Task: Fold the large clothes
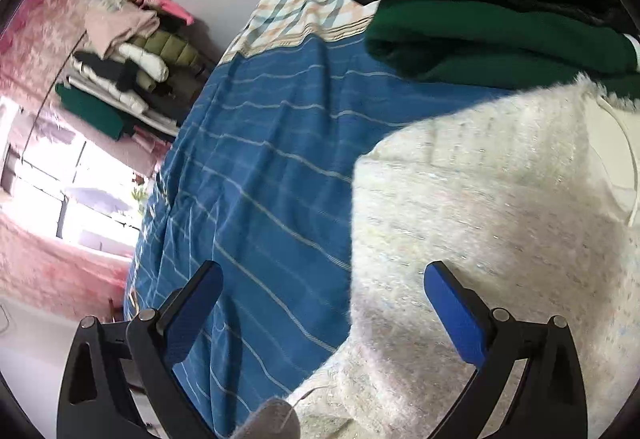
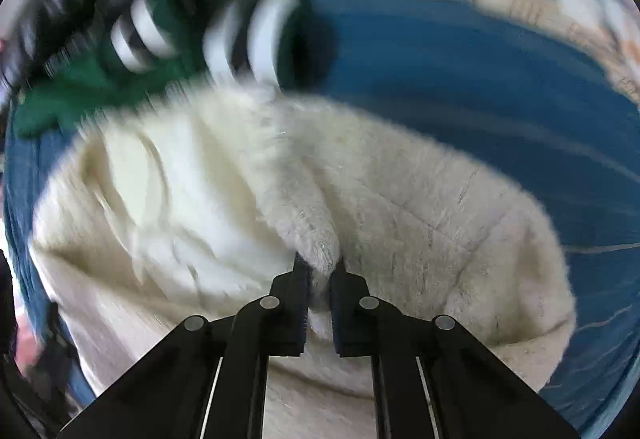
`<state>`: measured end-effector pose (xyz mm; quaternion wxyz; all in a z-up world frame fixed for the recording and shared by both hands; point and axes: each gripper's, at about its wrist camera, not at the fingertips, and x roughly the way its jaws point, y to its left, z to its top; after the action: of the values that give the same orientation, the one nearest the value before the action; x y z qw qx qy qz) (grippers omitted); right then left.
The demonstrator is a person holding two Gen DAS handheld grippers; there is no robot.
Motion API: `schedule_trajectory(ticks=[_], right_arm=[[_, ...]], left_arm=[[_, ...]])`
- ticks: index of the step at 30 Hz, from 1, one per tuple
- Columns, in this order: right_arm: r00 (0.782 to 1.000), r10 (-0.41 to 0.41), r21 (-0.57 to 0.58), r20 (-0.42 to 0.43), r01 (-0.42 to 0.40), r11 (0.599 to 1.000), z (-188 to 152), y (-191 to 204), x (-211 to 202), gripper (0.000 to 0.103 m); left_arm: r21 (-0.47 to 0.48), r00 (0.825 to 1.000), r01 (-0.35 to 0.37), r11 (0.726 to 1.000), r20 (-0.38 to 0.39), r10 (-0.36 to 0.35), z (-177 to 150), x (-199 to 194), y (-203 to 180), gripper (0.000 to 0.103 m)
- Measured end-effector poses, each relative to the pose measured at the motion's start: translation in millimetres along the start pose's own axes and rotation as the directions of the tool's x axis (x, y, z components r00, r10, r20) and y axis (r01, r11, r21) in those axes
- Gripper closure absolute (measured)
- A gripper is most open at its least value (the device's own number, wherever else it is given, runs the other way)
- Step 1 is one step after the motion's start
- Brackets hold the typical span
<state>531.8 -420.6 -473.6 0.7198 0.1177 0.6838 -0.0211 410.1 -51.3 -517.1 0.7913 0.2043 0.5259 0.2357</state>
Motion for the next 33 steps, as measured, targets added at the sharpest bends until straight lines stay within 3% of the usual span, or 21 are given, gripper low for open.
schedule_trajectory(ticks=[1, 4, 7, 9, 12, 14, 15, 18, 20, 22, 24, 25, 26, 27, 29, 31, 32, 33], right_arm=[[0.999, 0.001, 0.002, 0.035, -0.001, 1.0, 2, 1, -6, 0.094], [0.997, 0.028, 0.004, -0.072, -0.027, 1.0, 9, -11, 9, 0.093], [0.99, 0.114, 0.018, -0.079, -0.113, 0.993, 2, -34, -21, 0.07], [0.985, 0.166, 0.036, -0.042, -0.165, 0.986, -20, -58, -65, 0.053], [0.987, 0.162, 0.041, -0.012, -0.161, 0.986, -68, -84, -114, 0.045], [0.988, 0.155, 0.052, -0.027, -0.153, 0.987, -111, -109, -138, 0.045], [0.988, 0.148, 0.064, -0.034, -0.145, 0.987, -124, -97, -137, 0.045], [0.988, 0.127, 0.121, -0.087, -0.116, 0.986, -199, -111, -123, 0.045], [0.977, 0.128, 0.145, -0.172, -0.103, 0.984, -239, -128, -94, 0.045], [0.965, 0.078, 0.116, -0.25, -0.05, 0.992, -273, -131, -58, 0.059], [0.938, 0.005, 0.062, -0.346, 0.017, 0.998, -311, -141, -18, 0.086], [0.92, -0.017, 0.052, -0.391, 0.041, 0.998, -327, -149, 0, 0.088], [0.921, 0.028, 0.063, -0.389, -0.004, 0.998, -341, -159, 11, 0.089], [0.923, 0.042, 0.061, -0.383, -0.02, 0.998, -341, -161, 9, 0.089], [0.904, 0.077, 0.05, -0.421, -0.062, 0.997, -330, -170, -6, 0.085], [0.923, 0.134, 0.054, -0.36, -0.122, 0.991, -311, -179, -33, 0.081], [0.939, 0.193, 0.041, -0.285, -0.19, 0.981, -292, -185, -58, 0.071], [0.941, 0.245, 0.04, -0.232, -0.243, 0.969, -277, -190, -74, 0.051]], left_arm=[[0.006, 1.0, -0.003, 1.0, 0.011, 0.003, -1, -1, -1, 0.0], [0.016, 1.0, -0.004, 1.0, 0.006, 0.004, -5, 0, -1, 0.0], [-0.002, 1.0, 0.018, 1.0, 0.001, -0.018, -11, -8, 10, 0.0], [-0.009, 0.999, 0.029, 1.0, 0.023, -0.029, -19, -18, 20, 0.0], [0.001, 0.999, 0.045, 0.999, 0.017, -0.045, -47, -36, 38, 0.0], [0.018, 0.998, 0.058, 0.998, -0.017, -0.058, -67, -44, 43, 0.0], [0.027, 0.997, 0.068, 0.997, -0.041, -0.067, -79, -50, 44, 0.0], [0.051, 0.993, 0.086, 0.995, -0.09, -0.081, -118, -69, 38, 0.0], [0.083, 0.989, 0.091, 0.992, -0.123, -0.08, -144, -81, 23, 0.0], [0.098, 0.985, 0.096, 0.991, -0.154, -0.08, -166, -94, 7, 0.0], [0.112, 0.985, 0.077, 0.991, -0.159, -0.059, -185, -105, -9, 0.0], [0.123, 0.985, 0.06, 0.991, -0.166, -0.039, -196, -111, -18, 0.0], [0.127, 0.984, 0.047, 0.991, -0.174, -0.024, -205, -115, -25, 0.0], [0.132, 0.982, 0.032, 0.991, -0.189, -0.006, -212, -118, -31, 0.0], [0.116, 0.972, 0.005, 0.993, -0.232, 0.022, -225, -127, -40, 0.0], [0.091, 0.968, -0.036, 0.995, -0.244, 0.057, -231, -136, -43, 0.0], [0.075, 0.967, -0.064, 0.995, -0.244, 0.08, -233, -139, -42, 0.0], [0.045, 0.963, -0.105, 0.993, -0.246, 0.113, -232, -142, -41, 0.0]])
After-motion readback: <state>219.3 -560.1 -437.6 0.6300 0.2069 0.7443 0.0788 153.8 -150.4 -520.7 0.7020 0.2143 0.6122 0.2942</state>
